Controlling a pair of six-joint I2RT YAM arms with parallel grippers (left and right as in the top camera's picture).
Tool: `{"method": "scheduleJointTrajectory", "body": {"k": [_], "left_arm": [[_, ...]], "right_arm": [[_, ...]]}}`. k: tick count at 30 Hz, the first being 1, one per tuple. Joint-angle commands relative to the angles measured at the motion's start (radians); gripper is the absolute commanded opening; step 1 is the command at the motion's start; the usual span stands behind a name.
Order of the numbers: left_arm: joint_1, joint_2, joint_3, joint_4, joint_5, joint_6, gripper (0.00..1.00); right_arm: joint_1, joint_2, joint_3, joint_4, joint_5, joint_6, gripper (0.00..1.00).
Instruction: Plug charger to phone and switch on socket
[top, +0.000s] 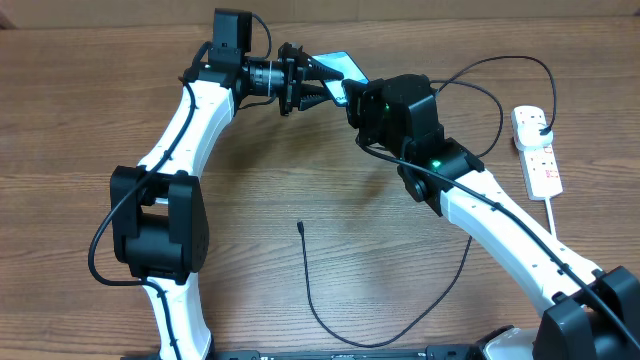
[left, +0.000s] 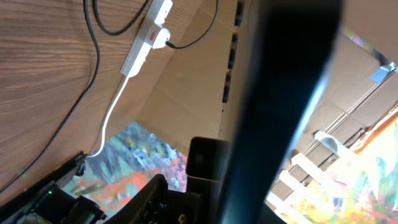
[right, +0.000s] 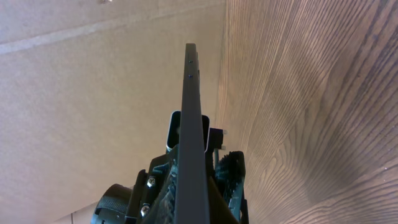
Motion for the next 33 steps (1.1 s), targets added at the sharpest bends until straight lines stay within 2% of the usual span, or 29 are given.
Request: {"method": "scheduleJointTrajectory", "body": {"k": [1,5,10,13,15,22,24,27,33], "left_arm": [[-0.015,0.0,0.013,-0.004,-0.059,-0.05,0.33],[-0.022,0.0,0.013,0.03,-0.066,-0.079,0.31],[-0.026,0.0,0.013,0.083,-0.067,-0.132,0.24],[-0.03,0.0,0.013,0.112,-0.071,-0.153,0.16],[-0.03,0.0,0.013,0.118,-0.078,-0.171,0.04],[-0.03,0.0,0.013,0.119,-0.112,-0.17,0.04],[-0.027,0.0,0.013,0.123,-0.122,-0.13,0.05],[-0.02,0.0,0.013,0.158,-0.122,-0.097,0.04],[-0.001,0.0,0.013,0.198,-0.109,-0.047,0.04]], "right_arm": [[0.026,-0.036,0.024,0.033,0.008,0.023,0.04],[0.031,-0.036,0.024,0.032,0.008,0.023,0.04],[0.035,-0.036,0.024,0.032,0.008,0.023,0.04],[0.035,-0.036,0.024,0.032,0.008,0.023,0.04],[0.036,-0.036,0.024,0.032,0.008,0.023,0.04],[0.037,-0.036,0.024,0.032,0.008,0.022,0.04],[0.037,-0.036,0.024,0.032,0.008,0.022,0.04],[0.037,-0.036,0.024,0.032,0.007,0.022,0.15],[0.035,-0.036,0.024,0.032,0.008,0.021,0.15]]}}
